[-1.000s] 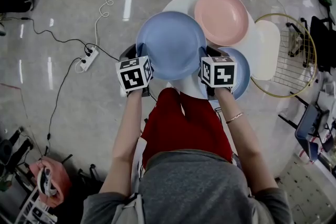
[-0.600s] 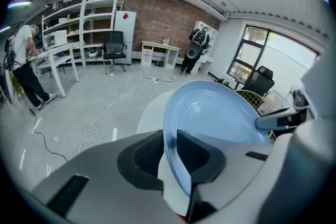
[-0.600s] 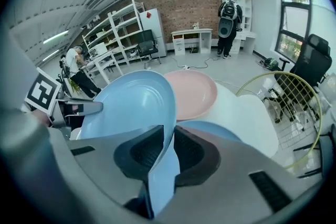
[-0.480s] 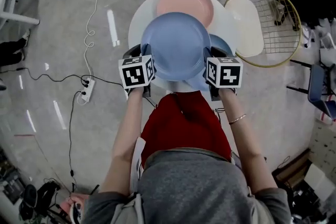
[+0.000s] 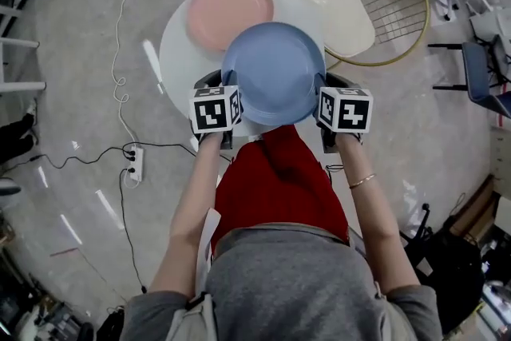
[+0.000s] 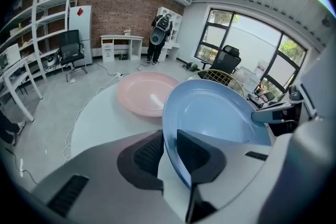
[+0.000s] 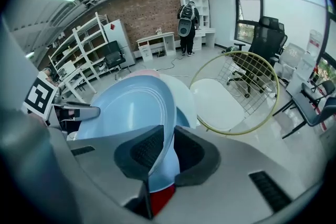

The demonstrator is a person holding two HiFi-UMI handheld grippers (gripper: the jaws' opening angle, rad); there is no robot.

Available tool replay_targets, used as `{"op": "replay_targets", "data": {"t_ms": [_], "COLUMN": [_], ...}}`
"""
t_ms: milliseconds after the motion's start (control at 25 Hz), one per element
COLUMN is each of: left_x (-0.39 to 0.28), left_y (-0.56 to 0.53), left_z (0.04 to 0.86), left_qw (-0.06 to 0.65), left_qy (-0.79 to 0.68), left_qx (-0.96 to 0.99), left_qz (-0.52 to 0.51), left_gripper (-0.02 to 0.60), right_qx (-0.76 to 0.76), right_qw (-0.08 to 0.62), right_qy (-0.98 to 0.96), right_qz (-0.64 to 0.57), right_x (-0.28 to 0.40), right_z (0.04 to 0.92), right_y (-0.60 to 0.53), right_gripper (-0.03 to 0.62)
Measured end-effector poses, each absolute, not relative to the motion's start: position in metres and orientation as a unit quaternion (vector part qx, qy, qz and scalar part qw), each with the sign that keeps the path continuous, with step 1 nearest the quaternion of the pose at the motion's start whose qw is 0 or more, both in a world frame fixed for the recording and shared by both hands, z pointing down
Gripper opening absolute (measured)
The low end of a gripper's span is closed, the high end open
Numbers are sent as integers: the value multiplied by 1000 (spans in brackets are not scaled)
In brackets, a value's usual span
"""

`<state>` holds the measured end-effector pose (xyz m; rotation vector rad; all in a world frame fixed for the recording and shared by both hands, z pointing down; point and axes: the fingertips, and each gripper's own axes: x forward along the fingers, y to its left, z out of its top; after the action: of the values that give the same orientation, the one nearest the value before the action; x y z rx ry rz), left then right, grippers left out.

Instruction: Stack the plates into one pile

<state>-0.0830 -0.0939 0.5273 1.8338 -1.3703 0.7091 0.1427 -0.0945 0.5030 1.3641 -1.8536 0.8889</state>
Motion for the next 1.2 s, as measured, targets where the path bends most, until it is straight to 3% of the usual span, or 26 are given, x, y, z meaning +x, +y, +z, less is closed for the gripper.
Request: {"op": "replay_targets", "data": {"t_ms": [360, 1200], "left_x": [-43, -45], "left_y": [-87, -86], "left_z": [547, 576], "left_qw": [359, 330], "left_qy": [-494, -500], "left_qx": [724, 706], "left_qz": [321, 376], "left_gripper": [94, 104], "right_qx": [543, 514], "right_qw": [328, 369], "right_qy": [-682, -686], "right_qz": [363, 359], "right_x": [183, 182], "right_z": [518, 562], "right_y": [-79, -71], "right_gripper": [72, 72]}}
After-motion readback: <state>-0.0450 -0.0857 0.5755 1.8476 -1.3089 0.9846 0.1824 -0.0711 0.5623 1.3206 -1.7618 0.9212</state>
